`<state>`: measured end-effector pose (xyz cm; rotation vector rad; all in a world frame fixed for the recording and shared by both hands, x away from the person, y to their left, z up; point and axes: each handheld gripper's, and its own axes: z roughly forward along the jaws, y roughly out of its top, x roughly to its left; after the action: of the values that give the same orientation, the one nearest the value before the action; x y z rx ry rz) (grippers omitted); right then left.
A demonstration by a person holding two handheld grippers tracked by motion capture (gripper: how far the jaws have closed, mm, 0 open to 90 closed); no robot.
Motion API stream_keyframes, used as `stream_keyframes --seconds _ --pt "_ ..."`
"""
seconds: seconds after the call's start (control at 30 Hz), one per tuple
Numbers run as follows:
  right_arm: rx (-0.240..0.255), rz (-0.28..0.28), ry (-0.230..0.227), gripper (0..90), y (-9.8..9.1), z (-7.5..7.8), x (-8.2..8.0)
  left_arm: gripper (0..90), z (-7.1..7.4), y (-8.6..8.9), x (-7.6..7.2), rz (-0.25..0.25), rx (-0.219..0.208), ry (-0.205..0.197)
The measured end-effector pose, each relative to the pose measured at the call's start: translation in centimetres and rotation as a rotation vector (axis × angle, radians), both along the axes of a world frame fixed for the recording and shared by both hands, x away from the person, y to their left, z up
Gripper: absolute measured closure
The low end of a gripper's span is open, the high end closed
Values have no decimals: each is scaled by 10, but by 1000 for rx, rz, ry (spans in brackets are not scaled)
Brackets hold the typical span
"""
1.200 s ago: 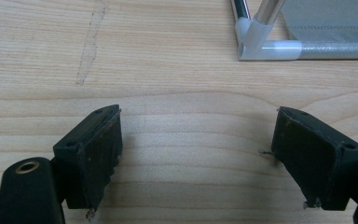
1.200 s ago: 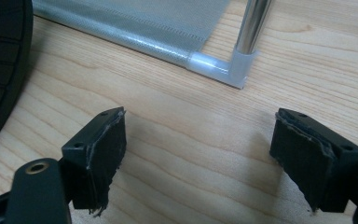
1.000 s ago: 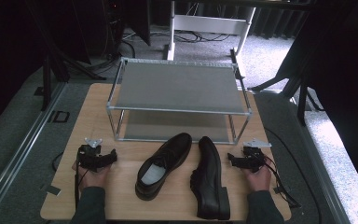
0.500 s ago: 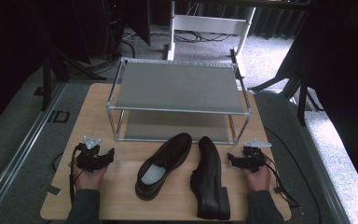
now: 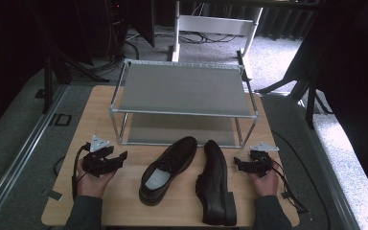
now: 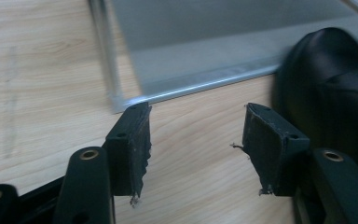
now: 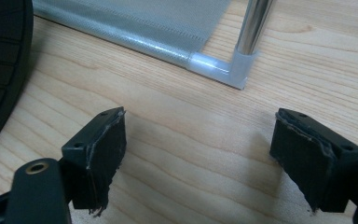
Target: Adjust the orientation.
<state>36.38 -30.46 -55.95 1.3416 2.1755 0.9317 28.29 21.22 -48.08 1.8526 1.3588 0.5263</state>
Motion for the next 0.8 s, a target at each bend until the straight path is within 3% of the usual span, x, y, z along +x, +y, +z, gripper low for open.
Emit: stream_keyframes --seconds 0.33,0.8 --pt "0 0 0 177 0 0 0 469 11 -29 -7 -134 -1 22" --pt "0 0 0 177 0 0 0 531 9 -66 -10 -274 17 77"
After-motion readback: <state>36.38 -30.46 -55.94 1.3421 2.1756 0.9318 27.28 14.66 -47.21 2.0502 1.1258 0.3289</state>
